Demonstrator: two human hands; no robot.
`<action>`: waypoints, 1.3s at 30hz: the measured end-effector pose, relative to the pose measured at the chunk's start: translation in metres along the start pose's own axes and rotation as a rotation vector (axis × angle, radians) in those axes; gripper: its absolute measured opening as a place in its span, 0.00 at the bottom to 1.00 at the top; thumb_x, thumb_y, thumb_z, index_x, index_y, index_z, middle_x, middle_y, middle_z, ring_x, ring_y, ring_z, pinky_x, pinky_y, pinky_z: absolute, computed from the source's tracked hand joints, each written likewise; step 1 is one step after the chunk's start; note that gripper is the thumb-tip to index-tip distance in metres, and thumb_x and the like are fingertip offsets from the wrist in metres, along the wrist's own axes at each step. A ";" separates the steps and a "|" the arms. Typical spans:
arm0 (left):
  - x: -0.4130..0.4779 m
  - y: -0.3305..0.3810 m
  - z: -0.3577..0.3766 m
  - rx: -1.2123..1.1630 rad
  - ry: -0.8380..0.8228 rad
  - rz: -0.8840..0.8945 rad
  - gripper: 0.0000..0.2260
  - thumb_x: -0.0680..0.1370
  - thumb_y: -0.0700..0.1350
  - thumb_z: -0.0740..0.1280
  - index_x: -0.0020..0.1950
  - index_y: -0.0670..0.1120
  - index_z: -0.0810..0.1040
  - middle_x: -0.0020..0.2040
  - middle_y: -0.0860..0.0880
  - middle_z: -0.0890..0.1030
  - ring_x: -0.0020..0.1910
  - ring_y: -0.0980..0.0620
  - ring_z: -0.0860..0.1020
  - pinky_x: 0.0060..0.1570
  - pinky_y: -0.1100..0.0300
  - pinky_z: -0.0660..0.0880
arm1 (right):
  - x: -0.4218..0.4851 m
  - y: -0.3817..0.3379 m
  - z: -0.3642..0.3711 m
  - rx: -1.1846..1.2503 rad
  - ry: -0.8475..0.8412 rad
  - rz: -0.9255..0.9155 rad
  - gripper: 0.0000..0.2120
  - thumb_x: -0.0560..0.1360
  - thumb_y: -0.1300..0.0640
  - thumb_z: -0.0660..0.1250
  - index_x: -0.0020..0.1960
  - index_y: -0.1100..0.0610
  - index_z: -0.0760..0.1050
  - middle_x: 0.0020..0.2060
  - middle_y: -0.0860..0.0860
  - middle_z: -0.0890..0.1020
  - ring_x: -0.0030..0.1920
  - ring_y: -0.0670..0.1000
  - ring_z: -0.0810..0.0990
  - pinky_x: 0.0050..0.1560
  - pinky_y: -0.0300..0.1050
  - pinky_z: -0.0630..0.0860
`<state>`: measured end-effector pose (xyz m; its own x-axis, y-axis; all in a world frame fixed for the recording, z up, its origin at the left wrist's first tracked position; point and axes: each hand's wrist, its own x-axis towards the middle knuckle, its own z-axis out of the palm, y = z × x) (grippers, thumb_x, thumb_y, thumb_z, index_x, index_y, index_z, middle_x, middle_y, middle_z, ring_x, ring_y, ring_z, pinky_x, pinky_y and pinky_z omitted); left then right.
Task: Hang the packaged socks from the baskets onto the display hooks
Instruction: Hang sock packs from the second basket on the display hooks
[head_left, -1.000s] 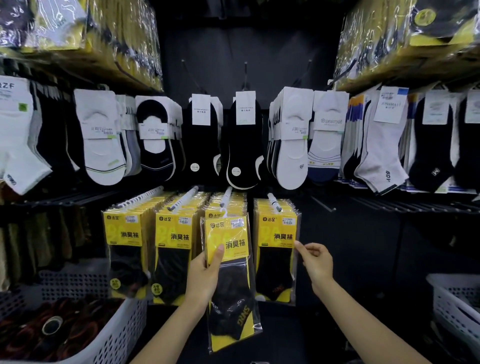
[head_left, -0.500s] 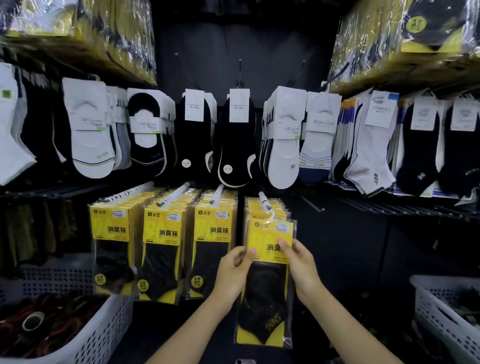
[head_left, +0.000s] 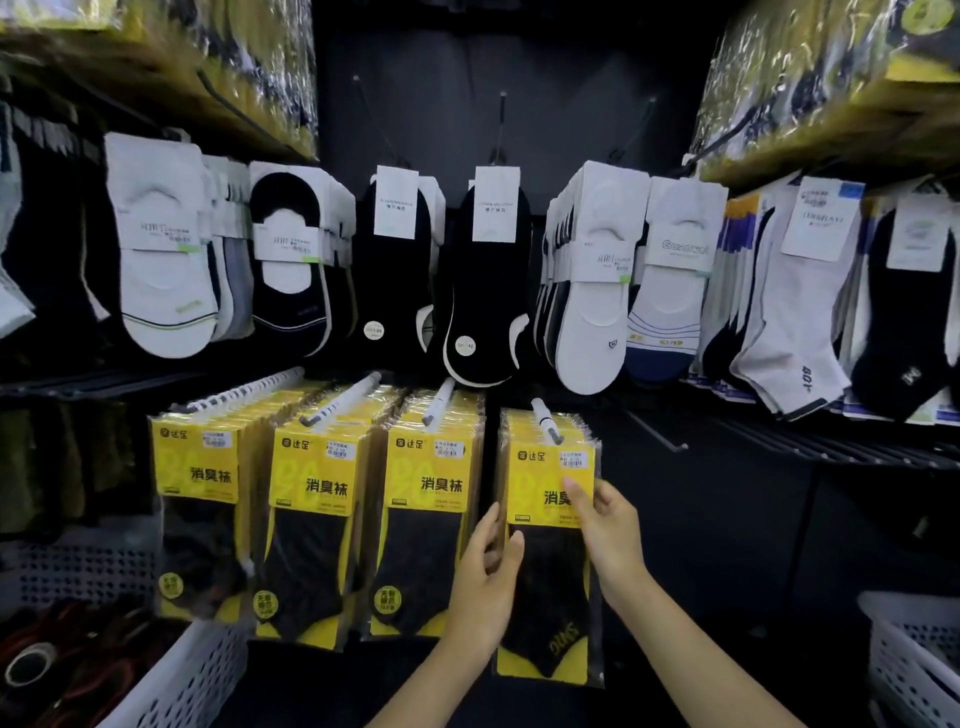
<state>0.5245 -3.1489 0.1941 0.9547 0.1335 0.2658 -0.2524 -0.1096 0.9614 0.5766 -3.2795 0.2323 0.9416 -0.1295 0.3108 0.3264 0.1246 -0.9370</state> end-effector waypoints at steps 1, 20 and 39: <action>0.007 -0.003 0.003 0.010 0.011 0.008 0.25 0.79 0.56 0.60 0.75 0.57 0.58 0.72 0.58 0.66 0.63 0.60 0.68 0.59 0.66 0.66 | 0.007 0.004 0.002 -0.004 0.013 -0.008 0.06 0.76 0.54 0.67 0.52 0.53 0.79 0.44 0.49 0.86 0.45 0.45 0.85 0.38 0.34 0.79; 0.108 -0.045 0.027 0.062 0.041 0.004 0.29 0.79 0.59 0.57 0.76 0.62 0.47 0.77 0.56 0.53 0.75 0.53 0.55 0.71 0.55 0.58 | 0.092 0.053 0.013 -0.192 0.087 0.004 0.09 0.75 0.47 0.68 0.47 0.53 0.78 0.41 0.43 0.81 0.41 0.36 0.78 0.36 0.27 0.72; -0.171 -0.178 -0.111 0.532 -0.144 -0.427 0.23 0.78 0.53 0.65 0.71 0.49 0.67 0.67 0.49 0.72 0.67 0.49 0.71 0.66 0.55 0.68 | -0.223 0.180 -0.051 -0.555 -0.327 0.674 0.09 0.77 0.55 0.67 0.53 0.60 0.76 0.45 0.52 0.79 0.44 0.46 0.77 0.41 0.32 0.72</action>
<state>0.3892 -3.0430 -0.0148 0.9740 0.1443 -0.1749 0.2258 -0.5494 0.8045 0.4211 -3.2779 -0.0139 0.9218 0.0932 -0.3763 -0.3047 -0.4258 -0.8519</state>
